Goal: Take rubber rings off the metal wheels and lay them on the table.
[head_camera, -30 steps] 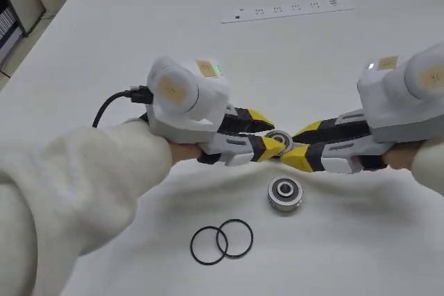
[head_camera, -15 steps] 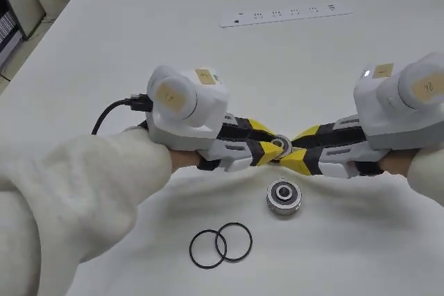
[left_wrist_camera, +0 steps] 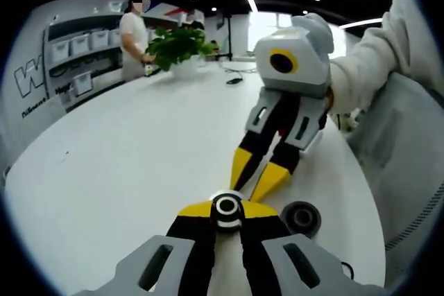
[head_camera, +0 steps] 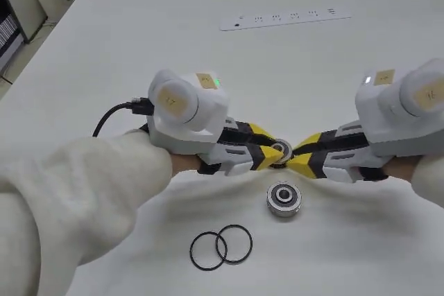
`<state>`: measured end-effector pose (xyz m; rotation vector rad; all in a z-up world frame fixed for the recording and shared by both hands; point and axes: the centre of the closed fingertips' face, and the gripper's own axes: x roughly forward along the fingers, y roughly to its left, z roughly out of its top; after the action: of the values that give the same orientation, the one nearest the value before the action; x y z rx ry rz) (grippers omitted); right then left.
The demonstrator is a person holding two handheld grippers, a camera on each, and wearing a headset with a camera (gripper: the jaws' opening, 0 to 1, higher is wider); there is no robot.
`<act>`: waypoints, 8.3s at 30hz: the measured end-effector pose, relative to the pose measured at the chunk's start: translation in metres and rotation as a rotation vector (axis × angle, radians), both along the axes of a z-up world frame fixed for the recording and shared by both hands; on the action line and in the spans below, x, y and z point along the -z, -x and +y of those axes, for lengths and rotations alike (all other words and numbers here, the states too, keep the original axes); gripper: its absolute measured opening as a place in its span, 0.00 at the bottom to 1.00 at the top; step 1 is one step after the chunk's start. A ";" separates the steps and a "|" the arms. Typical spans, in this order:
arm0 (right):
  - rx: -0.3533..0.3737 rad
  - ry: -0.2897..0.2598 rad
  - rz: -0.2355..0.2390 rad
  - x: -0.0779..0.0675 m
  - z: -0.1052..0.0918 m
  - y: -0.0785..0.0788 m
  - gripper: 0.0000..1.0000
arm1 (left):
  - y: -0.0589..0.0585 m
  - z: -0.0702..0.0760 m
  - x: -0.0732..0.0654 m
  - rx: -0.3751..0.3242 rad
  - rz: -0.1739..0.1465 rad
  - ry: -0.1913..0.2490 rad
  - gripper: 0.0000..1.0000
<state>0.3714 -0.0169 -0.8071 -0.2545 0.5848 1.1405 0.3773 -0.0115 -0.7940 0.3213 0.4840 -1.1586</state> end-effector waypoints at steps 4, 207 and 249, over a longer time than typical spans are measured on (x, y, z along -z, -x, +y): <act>0.019 0.066 -0.095 0.000 -0.009 -0.010 0.00 | 0.001 0.001 0.001 0.000 0.000 0.004 0.14; -0.168 -0.094 0.356 -0.028 0.063 0.110 0.00 | 0.110 0.054 -0.015 0.005 -0.014 -0.035 0.81; -0.055 -0.022 0.233 -0.021 0.037 0.076 0.07 | 0.110 0.056 -0.018 -0.010 -0.013 -0.032 0.78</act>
<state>0.2956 0.0206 -0.7857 -0.1197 0.7743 1.2384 0.2669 0.0448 -0.7765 0.3532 0.4926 -1.1391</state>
